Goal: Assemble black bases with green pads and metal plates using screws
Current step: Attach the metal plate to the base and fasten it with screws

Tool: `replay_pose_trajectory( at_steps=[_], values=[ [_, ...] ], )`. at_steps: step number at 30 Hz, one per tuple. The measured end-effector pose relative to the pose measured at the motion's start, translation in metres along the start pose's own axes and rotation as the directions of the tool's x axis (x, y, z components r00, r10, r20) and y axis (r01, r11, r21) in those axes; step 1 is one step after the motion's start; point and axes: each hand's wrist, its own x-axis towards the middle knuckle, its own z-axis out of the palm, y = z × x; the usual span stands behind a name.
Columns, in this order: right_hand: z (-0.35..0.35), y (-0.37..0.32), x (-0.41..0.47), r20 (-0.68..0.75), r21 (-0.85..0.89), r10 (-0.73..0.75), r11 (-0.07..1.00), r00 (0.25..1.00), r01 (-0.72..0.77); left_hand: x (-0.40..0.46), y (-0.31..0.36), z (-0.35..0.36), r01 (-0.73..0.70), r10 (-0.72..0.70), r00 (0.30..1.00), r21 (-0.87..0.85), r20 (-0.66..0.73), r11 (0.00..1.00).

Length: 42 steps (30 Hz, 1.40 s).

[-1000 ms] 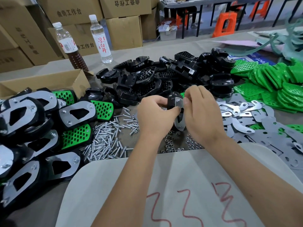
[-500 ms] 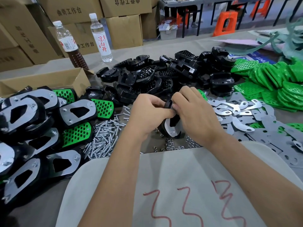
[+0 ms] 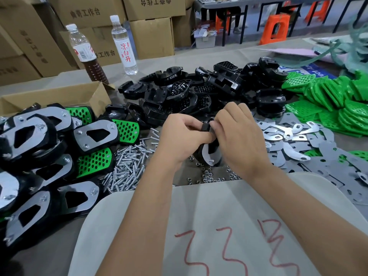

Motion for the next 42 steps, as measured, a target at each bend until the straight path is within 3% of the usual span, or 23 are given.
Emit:
replay_pose_trajectory(
  at_steps=[4,7,11,13,16,21,24,27,31,35,39,42],
  values=[
    [-0.001,0.000,-0.005,0.085,0.236,0.116,0.963,0.990,-0.133,0.013,-0.012,-0.012,0.101,-0.141,0.966,-0.186,-0.218,0.977],
    [-0.002,0.000,-0.008,0.259,0.267,-0.006,0.962,0.966,-0.065,0.024,-0.021,-0.027,0.140,-0.308,0.897,-0.459,-0.315,0.877],
    [-0.001,-0.005,-0.009,0.527,0.239,-0.181,0.969,0.831,0.060,0.027,-0.023,-0.041,0.183,-0.417,0.899,-0.751,-0.133,0.634],
    [-0.001,-0.006,-0.008,0.568,0.251,-0.182,0.967,0.803,0.041,0.026,-0.023,-0.040,0.204,-0.401,0.912,-0.762,-0.080,0.615],
    [-0.001,-0.007,-0.007,0.556,0.270,-0.167,0.963,0.814,0.013,0.025,-0.023,-0.034,0.241,-0.412,0.910,-0.739,-0.053,0.629],
    [0.002,-0.003,-0.007,0.480,0.187,-0.020,0.979,0.877,-0.080,0.022,-0.023,-0.027,0.351,-0.455,0.887,-0.752,0.077,0.558],
    [0.002,0.000,-0.005,0.332,0.311,0.140,0.917,0.933,-0.249,0.020,-0.021,-0.029,0.386,-0.442,0.884,-0.772,0.153,0.505],
    [0.002,0.003,-0.006,0.247,0.436,0.250,0.834,0.936,-0.338,0.019,-0.019,-0.028,0.347,-0.393,0.905,-0.820,0.164,0.456],
    [0.005,0.006,-0.010,0.244,0.535,0.312,0.747,0.918,-0.396,0.017,-0.018,-0.025,0.343,-0.344,0.920,-0.808,0.187,0.479],
    [0.005,0.010,-0.008,0.170,0.646,0.373,0.657,0.912,-0.389,0.013,-0.019,-0.018,0.374,-0.357,0.917,-0.697,0.178,0.612],
    [0.004,0.016,-0.006,0.225,0.764,0.420,0.484,0.879,-0.427,0.014,-0.018,-0.013,0.307,-0.326,0.941,-0.646,0.095,0.699],
    [0.003,0.016,-0.005,0.246,0.804,0.427,0.411,0.870,-0.429,0.014,-0.018,-0.012,0.297,-0.308,0.947,-0.635,0.097,0.713]
  ],
)
